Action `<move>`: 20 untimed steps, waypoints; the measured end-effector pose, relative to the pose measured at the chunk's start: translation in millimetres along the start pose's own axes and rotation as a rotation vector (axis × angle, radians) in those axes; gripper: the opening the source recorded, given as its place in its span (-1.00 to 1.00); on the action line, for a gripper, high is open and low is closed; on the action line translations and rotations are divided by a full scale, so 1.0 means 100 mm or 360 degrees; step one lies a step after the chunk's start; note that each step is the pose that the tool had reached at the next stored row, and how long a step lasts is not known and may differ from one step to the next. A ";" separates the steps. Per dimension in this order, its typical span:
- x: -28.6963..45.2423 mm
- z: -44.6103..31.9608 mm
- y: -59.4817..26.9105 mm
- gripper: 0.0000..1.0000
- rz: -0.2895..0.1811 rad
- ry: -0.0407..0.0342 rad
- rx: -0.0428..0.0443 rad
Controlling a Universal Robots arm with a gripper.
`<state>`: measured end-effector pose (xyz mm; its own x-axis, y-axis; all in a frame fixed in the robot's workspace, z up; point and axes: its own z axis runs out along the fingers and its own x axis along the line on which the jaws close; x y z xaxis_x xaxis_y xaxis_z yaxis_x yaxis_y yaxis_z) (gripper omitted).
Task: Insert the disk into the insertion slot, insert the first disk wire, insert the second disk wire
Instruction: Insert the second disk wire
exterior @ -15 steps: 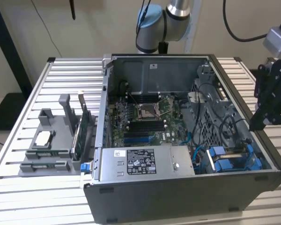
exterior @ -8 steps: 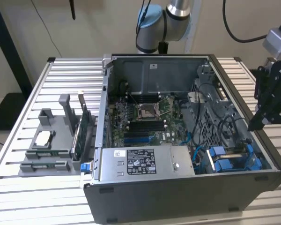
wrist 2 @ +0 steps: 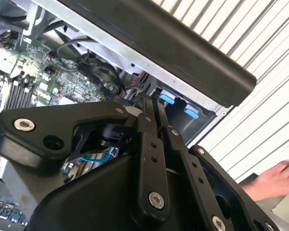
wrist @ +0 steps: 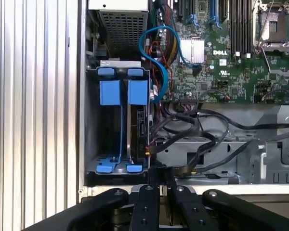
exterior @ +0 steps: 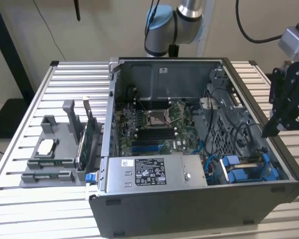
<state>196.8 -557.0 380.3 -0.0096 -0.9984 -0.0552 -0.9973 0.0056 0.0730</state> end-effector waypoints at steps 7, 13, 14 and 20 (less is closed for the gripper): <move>0.001 -0.104 0.181 -0.69 -0.0004 -0.0057 -0.0004; 0.041 -0.103 0.440 -0.69 -0.0004 -0.0061 -0.0004; 0.062 -0.101 0.481 -0.69 -0.0004 -0.0061 -0.0004; 0.201 -0.084 0.582 -0.69 -0.0006 -0.0061 -0.0002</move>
<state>139.2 -577.2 391.8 -0.0088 -0.9956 -0.0934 -0.9973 0.0019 0.0738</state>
